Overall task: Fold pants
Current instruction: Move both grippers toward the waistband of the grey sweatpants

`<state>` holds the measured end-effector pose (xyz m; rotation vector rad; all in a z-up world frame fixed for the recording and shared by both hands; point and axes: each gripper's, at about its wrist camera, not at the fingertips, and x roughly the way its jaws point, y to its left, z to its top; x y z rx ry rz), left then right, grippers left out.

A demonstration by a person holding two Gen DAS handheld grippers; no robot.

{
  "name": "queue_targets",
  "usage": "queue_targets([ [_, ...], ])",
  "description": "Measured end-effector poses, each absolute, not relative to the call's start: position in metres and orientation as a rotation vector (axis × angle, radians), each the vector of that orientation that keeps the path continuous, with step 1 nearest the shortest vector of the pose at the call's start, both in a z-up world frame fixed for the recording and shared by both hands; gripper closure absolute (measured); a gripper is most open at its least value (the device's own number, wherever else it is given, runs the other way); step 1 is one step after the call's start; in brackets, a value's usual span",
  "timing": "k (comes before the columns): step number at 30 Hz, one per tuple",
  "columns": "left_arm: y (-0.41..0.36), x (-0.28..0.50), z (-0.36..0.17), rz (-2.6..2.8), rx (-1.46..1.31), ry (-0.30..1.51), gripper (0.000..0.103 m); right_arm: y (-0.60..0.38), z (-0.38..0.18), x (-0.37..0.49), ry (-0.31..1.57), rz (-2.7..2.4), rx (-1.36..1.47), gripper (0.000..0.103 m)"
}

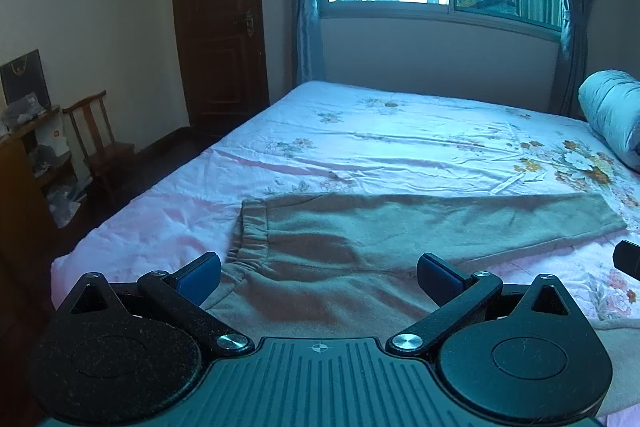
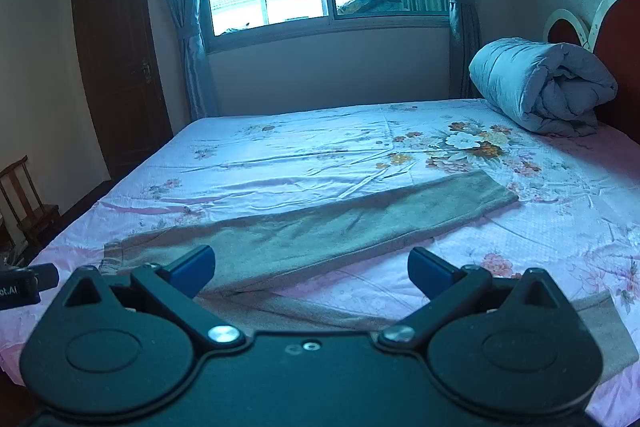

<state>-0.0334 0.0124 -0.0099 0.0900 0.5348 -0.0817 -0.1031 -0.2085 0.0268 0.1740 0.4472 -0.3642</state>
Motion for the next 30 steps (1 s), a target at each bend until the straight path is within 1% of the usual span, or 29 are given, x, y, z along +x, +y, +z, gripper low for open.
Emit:
queue_targets([
  [8, 0.017, -0.072, -0.011, -0.084, 0.085, 0.505, 0.0, -0.208, 0.03, -0.138, 0.399, -0.361, 0.196, 0.006],
  [15, 0.021, -0.094, -0.015, -0.083, 0.09, 0.494, 0.0, -0.2, 0.024, -0.154, 0.401, -0.344, 0.183, 0.006],
  [30, 0.023, -0.115, -0.007, -0.095, 0.102, 0.445, 0.0, -0.194, 0.027, -0.172, 0.373, -0.353, 0.18, 0.006],
])
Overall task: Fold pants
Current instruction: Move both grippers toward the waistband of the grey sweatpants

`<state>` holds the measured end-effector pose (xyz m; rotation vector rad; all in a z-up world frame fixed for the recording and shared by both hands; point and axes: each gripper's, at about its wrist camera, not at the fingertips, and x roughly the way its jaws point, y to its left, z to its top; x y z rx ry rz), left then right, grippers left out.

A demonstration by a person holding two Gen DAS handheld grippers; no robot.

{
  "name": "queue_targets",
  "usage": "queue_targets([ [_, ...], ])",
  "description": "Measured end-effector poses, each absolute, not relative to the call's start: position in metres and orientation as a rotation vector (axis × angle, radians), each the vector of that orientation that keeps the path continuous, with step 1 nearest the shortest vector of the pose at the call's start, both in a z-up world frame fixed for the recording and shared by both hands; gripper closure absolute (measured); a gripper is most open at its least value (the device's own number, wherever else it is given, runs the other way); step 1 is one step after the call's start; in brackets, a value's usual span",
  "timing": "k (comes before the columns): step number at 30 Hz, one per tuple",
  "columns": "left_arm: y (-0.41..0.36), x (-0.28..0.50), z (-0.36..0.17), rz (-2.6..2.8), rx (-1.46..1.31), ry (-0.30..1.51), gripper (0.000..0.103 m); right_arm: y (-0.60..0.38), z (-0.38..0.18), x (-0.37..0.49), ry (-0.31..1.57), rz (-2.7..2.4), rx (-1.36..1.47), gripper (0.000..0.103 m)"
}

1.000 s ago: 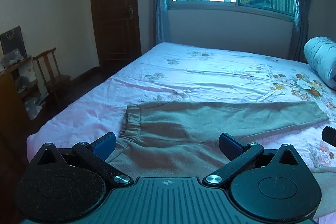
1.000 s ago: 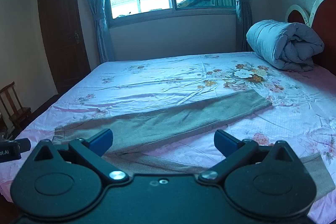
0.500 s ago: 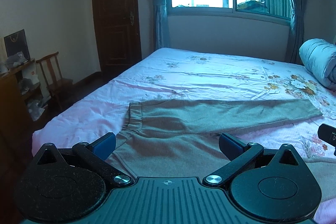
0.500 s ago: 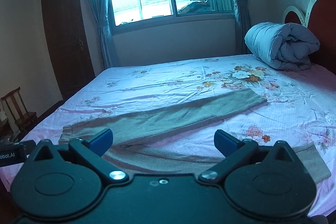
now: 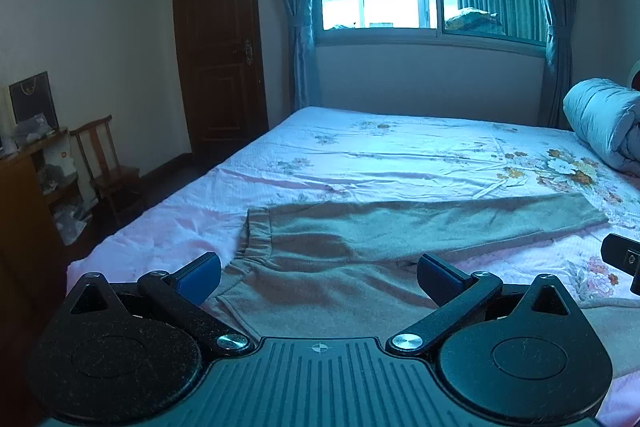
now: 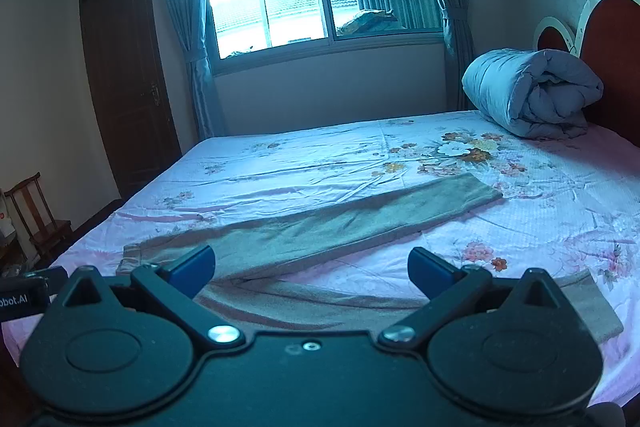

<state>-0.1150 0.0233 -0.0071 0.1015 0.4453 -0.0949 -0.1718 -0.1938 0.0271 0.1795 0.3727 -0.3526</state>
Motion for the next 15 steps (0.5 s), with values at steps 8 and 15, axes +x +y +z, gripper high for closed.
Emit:
queue_targets([
  [8, 0.014, -0.122, -0.009, -0.127, 0.125, 0.445, 0.0, -0.194, 0.028, -0.18, 0.358, -0.38, 0.163, 0.006],
  [15, -0.003, -0.128, -0.013, -0.18, 0.167, 0.45, 0.0, -0.211, 0.021, -0.195, 0.347, -0.478, 0.183, 0.006],
])
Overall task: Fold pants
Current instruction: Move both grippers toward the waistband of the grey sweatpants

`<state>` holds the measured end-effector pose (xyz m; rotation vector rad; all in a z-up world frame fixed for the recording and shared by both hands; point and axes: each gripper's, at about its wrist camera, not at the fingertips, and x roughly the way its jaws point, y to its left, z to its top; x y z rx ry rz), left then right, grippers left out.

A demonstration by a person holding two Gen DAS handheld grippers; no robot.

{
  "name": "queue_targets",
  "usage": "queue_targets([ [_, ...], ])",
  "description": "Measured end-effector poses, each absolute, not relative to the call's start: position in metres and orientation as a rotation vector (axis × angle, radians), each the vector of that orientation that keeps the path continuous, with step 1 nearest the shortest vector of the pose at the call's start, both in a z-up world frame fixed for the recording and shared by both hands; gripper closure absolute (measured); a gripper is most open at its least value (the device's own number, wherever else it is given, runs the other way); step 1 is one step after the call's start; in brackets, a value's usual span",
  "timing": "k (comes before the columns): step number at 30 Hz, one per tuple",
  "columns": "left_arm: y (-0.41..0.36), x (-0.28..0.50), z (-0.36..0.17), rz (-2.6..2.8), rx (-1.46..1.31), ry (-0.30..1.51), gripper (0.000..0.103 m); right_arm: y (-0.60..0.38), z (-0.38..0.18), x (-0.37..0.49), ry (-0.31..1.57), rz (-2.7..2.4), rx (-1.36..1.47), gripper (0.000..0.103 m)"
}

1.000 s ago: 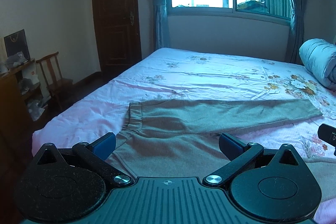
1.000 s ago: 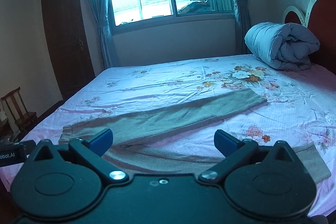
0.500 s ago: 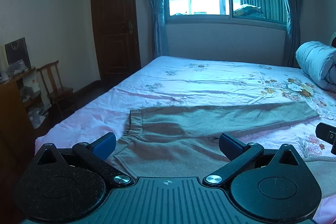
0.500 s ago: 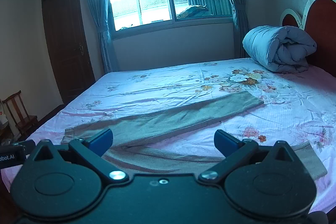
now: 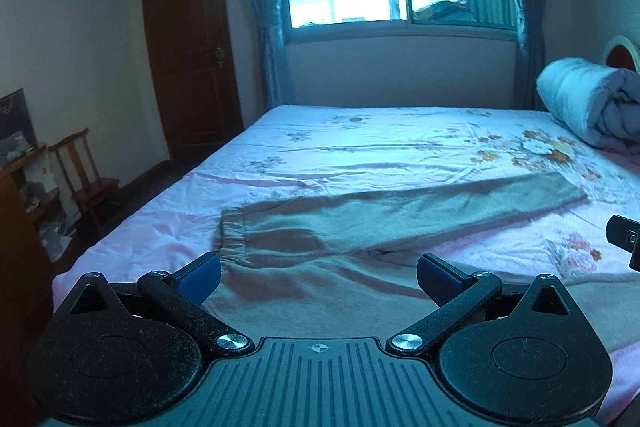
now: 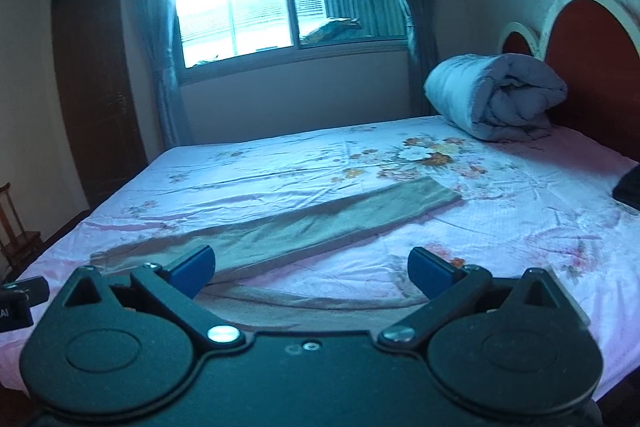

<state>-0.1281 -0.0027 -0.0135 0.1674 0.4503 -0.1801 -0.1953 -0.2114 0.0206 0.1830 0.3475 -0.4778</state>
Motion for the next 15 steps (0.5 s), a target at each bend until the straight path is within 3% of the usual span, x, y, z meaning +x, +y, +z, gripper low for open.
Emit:
queue_targets([
  [15, -0.0137, -0.1291, -0.0169, -0.203, 0.188, 0.466, 0.0, -0.2189, 0.01, -0.2019, 0.367, -0.495, 0.195, 0.006],
])
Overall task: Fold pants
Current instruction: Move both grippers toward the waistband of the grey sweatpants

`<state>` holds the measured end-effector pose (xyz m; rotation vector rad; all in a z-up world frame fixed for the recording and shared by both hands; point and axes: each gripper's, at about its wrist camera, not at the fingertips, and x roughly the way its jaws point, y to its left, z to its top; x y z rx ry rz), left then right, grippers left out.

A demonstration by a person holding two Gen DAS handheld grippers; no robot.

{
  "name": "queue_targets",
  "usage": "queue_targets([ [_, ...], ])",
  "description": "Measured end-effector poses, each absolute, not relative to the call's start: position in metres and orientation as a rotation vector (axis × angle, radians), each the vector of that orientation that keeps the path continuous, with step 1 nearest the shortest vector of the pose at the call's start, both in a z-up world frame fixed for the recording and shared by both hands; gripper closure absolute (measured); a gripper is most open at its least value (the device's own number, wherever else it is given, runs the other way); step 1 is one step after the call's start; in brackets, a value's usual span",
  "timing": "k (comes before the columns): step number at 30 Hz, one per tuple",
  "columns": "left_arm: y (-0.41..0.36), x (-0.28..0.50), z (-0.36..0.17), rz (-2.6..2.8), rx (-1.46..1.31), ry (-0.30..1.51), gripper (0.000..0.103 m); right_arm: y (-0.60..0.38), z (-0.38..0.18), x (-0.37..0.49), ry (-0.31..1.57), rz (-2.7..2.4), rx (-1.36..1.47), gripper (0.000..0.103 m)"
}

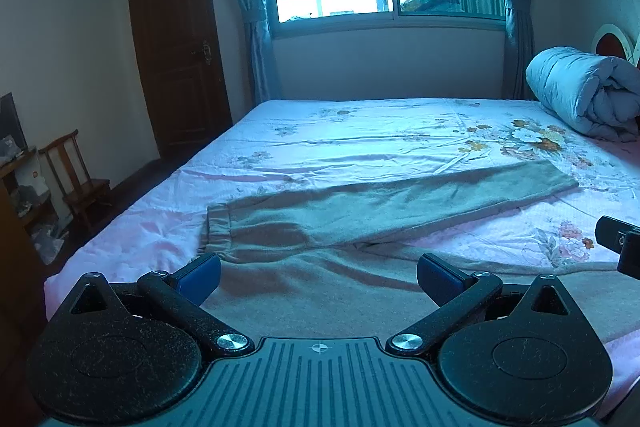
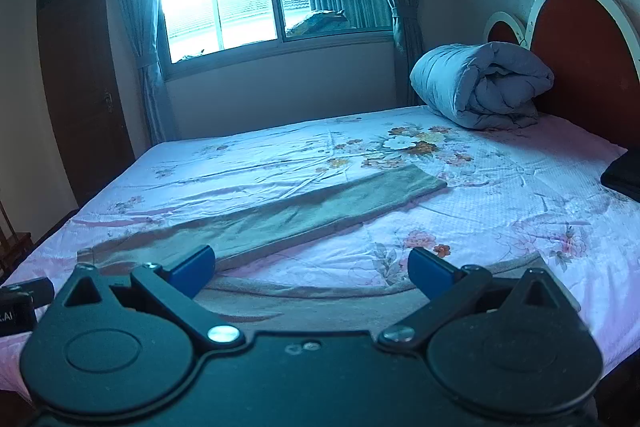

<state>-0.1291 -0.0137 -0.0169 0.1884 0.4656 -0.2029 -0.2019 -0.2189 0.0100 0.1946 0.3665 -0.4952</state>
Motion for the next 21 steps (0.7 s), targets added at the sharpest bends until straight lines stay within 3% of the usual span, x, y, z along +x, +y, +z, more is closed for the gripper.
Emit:
queue_targets([
  [21, -0.017, -0.1, -0.028, -0.179, 0.178, 0.514, 0.0, -0.225, 0.004, -0.179, 0.424, -0.465, 0.196, 0.006],
])
